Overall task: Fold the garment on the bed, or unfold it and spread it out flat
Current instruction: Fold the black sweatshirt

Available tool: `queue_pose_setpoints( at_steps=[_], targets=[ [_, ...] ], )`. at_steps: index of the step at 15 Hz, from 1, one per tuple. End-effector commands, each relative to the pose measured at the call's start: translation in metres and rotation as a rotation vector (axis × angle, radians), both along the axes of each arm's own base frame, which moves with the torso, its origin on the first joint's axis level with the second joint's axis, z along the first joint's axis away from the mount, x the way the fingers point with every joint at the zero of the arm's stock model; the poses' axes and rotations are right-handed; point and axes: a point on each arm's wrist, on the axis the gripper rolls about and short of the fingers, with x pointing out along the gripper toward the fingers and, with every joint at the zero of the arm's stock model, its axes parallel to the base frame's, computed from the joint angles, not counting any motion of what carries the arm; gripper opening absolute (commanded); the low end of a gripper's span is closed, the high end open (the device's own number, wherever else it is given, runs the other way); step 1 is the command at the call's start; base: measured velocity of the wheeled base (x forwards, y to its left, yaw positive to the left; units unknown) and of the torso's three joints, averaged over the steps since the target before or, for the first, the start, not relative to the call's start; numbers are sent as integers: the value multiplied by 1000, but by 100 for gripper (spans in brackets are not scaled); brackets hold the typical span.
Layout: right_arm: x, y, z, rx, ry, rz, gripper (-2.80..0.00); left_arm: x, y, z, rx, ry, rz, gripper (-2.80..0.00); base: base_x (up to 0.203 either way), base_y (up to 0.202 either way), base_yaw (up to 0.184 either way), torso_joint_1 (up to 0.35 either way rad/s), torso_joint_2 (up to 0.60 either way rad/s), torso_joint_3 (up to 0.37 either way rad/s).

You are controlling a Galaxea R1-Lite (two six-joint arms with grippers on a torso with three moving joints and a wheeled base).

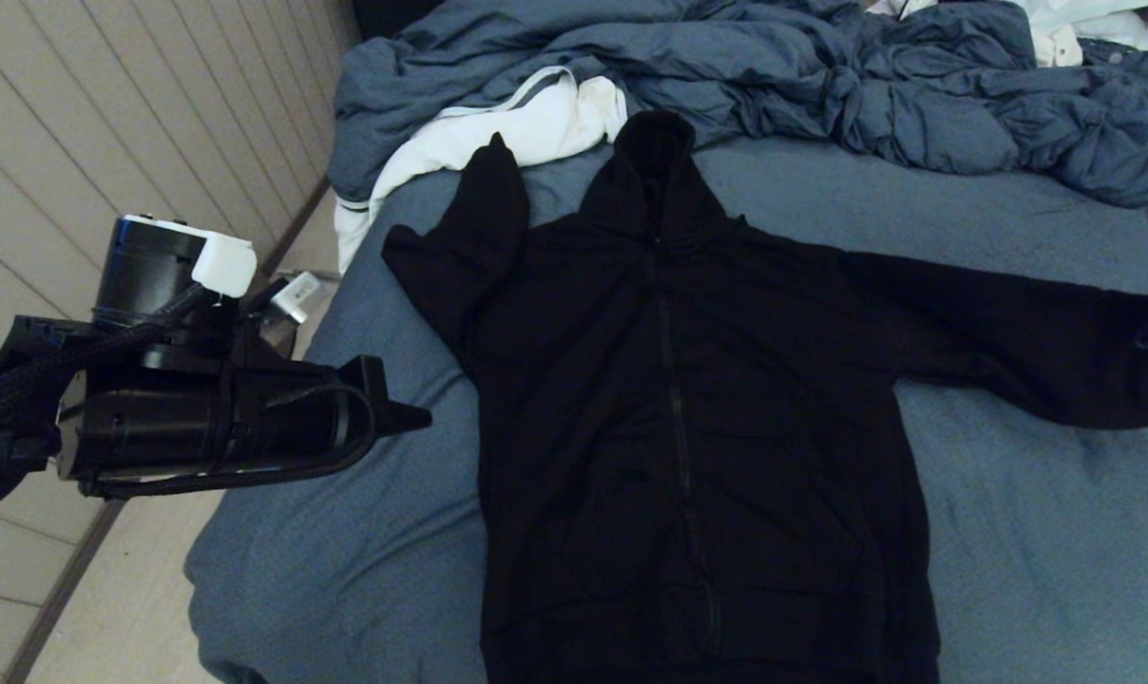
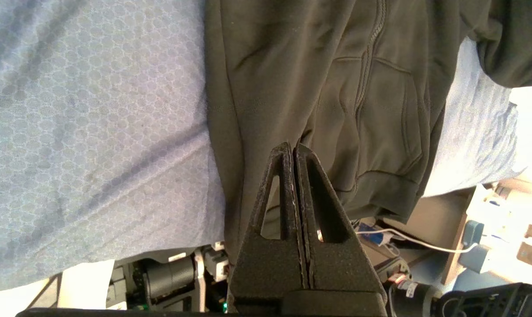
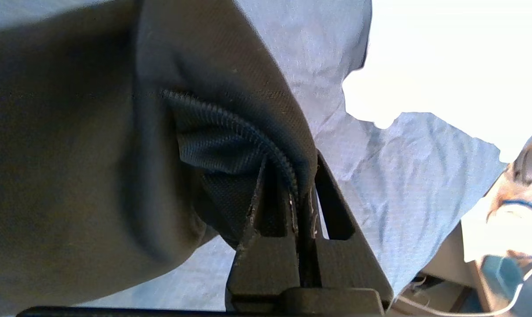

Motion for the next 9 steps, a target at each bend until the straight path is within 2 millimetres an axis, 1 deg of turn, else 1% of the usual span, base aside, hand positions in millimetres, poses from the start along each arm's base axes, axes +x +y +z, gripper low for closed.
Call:
queue_pose_setpoints(
  at_steps=[1,2,3,5,6,8,9],
  targets=[
    [7,-7,-14,21,24,-4,-280,1,0,-1,-2,5,1,-280,0,0,0,0,0,0],
    [7,-2,-9,17,16,7,-280,1,0,-1,-2,6,1,-280,0,0,0,0,0,0],
    [7,6,1,2,-6,24,-280,1,0,-1,-2,6,0,-280,0,0,0,0,0,0],
    [17,48,30,-34,-63,125,-280,1,-1,0,-3,4,-1,-280,0,0,0,0,0,0],
    [19,73,46,-46,-89,184,-280,1,-1,0,-3,3,0,-280,0,0,0,0,0,0],
    [26,128,71,-40,-133,321,-280,-1,0,2,-6,-2,0,-280,0,0,0,0,0,0],
    [27,160,86,-26,-164,398,-280,-2,1,3,-9,-8,0,-280,0,0,0,0,0,0]
  ],
)
